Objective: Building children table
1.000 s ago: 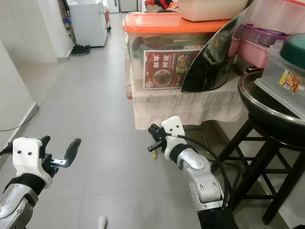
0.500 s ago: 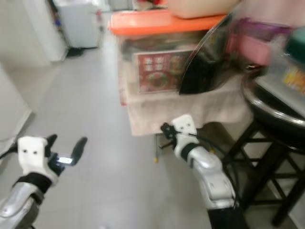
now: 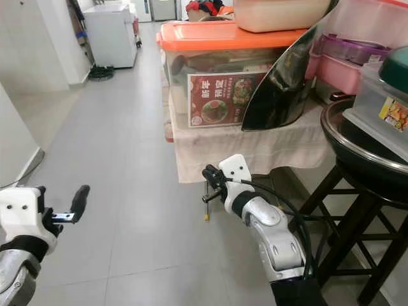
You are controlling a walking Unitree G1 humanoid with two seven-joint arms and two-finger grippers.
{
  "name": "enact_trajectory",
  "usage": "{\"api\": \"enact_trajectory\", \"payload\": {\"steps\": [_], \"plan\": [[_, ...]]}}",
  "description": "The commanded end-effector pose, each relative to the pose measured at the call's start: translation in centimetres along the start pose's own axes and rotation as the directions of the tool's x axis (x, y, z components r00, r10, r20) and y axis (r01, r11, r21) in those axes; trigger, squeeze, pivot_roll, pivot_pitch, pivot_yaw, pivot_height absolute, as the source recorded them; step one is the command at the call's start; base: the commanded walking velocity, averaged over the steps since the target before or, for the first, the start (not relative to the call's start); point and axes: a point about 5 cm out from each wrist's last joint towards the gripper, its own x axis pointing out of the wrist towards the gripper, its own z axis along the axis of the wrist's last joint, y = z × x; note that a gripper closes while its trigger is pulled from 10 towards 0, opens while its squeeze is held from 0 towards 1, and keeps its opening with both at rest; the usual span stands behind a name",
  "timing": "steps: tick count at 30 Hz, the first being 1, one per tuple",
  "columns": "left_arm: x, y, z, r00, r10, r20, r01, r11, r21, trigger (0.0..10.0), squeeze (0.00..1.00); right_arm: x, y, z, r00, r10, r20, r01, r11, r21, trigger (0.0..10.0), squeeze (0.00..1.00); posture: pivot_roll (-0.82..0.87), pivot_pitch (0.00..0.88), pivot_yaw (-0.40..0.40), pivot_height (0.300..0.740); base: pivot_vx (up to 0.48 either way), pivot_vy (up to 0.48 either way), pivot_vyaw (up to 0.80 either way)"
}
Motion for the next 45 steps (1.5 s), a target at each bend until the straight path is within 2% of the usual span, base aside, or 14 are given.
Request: {"api": "enact_trajectory", "payload": {"steps": [1,6,13,14,21,23,25,30,32,36,38,41,43,45], "plan": [[0.0,0.4,0.9,0.999,0.037,0.034,-0.036,0.999,-0.024,10.0,0.00,-0.4,-1.1,-0.3,0.997,-0.062,-0.036,0.061,0.998,-0.031,10.0,0.00,0.02,0.000,0.001,0.740,0.000,0.000,0.00],[0.3,0.7,1.5,0.996,0.053,0.067,-0.051,0.998,-0.023,10.0,0.00,-0.3,-1.6,-0.1,0.995,-0.092,-0.048,0.090,0.995,-0.053,10.0,0.00,0.01,0.000,0.002,0.740,0.000,0.000,0.00],[0.7,1.1,0.6,0.998,0.063,0.028,-0.063,0.998,-0.005,10.0,0.00,-0.4,-1.2,0.0,0.992,-0.109,-0.064,0.108,0.994,-0.007,10.0,0.00,-0.01,0.000,0.020,0.740,0.000,0.000,0.00],[0.7,1.7,0.3,0.997,0.083,0.004,-0.083,0.996,-0.021,10.0,0.00,-0.5,-0.7,0.1,0.995,-0.074,-0.066,0.077,0.996,0.036,10.0,0.00,-0.02,0.000,0.031,0.740,0.000,0.000,0.00],[0.5,2.0,-0.6,0.996,0.090,-0.029,-0.091,0.995,-0.039,10.0,0.00,-0.9,0.1,-0.2,0.996,-0.054,-0.066,0.057,0.997,0.046,10.0,0.00,-0.01,0.000,0.024,0.740,0.000,0.000,0.00],[0.5,2.1,-1.6,0.993,0.098,-0.064,-0.102,0.993,-0.058,10.0,0.00,-0.8,0.1,-0.9,0.994,-0.053,-0.092,0.056,0.998,0.025,10.0,0.00,0.00,0.000,0.009,0.740,0.000,0.000,0.00],[0.3,1.5,-3.1,0.992,0.053,-0.115,-0.065,0.993,-0.097,10.0,0.00,-0.2,-1.1,-0.9,0.989,-0.112,-0.097,0.112,0.994,-0.010,10.0,0.00,0.00,0.000,-0.008,0.740,0.000,0.000,0.00],[0.3,1.0,-4.2,0.989,-0.002,-0.145,-0.016,0.993,-0.120,10.0,0.00,0.4,-1.8,-1.3,0.985,-0.126,-0.117,0.125,0.992,-0.021,10.0,0.00,0.01,0.002,-0.025,0.740,0.000,0.000,0.00],[0.6,1.0,-6.1,0.979,-0.033,-0.199,0.003,0.989,-0.148,10.0,0.00,1.4,-1.7,-1.9,0.986,-0.104,-0.134,0.104,0.995,-0.004,10.0,0.00,0.04,0.019,-0.050,0.740,0.000,0.000,0.00],[0.8,1.1,-7.2,0.971,-0.054,-0.232,0.015,0.986,-0.169,10.0,0.00,2.2,-1.4,-1.9,0.987,-0.083,-0.141,0.085,0.996,0.008,10.0,0.00,0.04,0.024,-0.061,0.740,0.000,0.000,0.00],[0.6,1.4,-8.5,0.958,-0.052,-0.282,0.002,0.985,-0.174,10.0,0.00,2.8,-1.0,-2.1,0.983,-0.062,-0.172,0.068,0.997,0.031,10.0,0.00,0.05,0.044,-0.069,0.740,0.000,0.000,0.00],[0.2,1.5,-9.5,0.945,-0.050,-0.324,-0.007,0.985,-0.171,10.0,0.00,2.9,-0.9,-2.6,0.978,-0.055,-0.200,0.064,0.997,0.039,10.0,0.00,0.05,0.059,-0.065,0.735,0.000,0.000,0.00],[0.2,1.5,-9.5,0.945,-0.050,-0.324,-0.007,0.985,-0.171,10.0,0.00,2.9,-0.9,-2.6,0.978,-0.055,-0.200,0.064,0.997,0.039,10.0,0.00,0.05,0.059,-0.065,0.735,0.000,0.000,0.00],[-0.3,1.7,-10.4,0.933,-0.054,-0.357,-0.009,0.985,-0.172,10.0,0.00,2.6,-1.4,-3.5,0.970,-0.078,-0.229,0.096,0.993,0.070,10.0,0.00,0.04,0.070,-0.055,0.725,0.000,0.000,0.00]]}}
